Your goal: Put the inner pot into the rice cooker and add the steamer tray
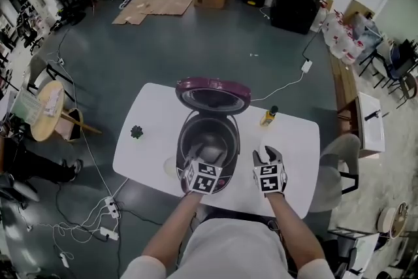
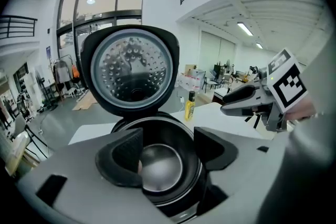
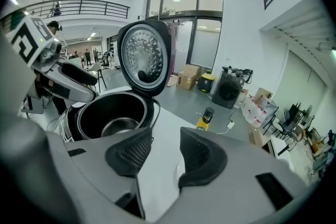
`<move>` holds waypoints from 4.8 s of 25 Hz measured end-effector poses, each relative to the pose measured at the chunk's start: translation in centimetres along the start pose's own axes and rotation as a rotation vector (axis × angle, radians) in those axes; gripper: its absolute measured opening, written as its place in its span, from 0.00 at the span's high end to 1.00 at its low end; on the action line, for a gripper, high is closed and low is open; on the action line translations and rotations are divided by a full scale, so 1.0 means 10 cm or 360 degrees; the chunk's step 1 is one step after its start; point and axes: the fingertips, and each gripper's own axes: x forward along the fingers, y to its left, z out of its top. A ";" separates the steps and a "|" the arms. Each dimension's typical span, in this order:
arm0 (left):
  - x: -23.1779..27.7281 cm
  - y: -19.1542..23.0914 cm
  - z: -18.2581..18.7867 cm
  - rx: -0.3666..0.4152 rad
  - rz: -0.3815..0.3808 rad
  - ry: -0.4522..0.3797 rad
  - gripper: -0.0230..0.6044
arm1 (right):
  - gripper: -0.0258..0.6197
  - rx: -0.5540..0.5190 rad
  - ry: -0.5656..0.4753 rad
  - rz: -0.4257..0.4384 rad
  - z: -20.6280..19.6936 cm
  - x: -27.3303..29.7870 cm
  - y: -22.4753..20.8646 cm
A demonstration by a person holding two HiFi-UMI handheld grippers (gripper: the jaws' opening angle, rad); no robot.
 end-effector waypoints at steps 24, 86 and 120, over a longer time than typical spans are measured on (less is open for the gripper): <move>0.82 -1.80 0.54 -0.0014 -0.0145 -0.0073 0.47 | 0.67 0.0173 0.0024 0.0045 -0.86 -0.41 -1.55; 2.76 -1.86 -0.57 -0.0275 -0.0141 0.0375 0.78 | 0.77 0.0512 0.0421 0.0273 -2.41 0.96 -2.24; 0.36 -1.48 -0.16 -0.0371 0.0059 -0.0006 0.78 | 0.78 0.0298 0.0154 0.0535 -1.10 -0.41 -1.12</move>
